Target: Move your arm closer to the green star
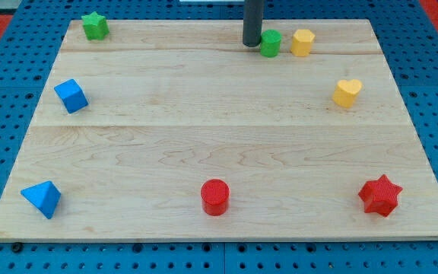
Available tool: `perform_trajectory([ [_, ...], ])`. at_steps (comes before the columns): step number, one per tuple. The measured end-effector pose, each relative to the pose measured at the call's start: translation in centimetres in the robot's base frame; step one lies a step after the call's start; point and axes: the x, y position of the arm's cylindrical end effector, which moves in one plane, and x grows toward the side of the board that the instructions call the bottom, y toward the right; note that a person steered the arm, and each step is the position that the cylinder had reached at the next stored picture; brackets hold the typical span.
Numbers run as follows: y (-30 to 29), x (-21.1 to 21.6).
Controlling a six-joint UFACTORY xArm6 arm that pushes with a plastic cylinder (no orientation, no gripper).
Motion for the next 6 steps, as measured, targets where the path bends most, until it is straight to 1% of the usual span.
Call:
perform_trajectory([
  [1, -0.2, 0.0],
  [2, -2.4, 0.2],
  [4, -18.8, 0.3],
  [5, -26.3, 0.3],
  [6, -32.6, 0.3],
])
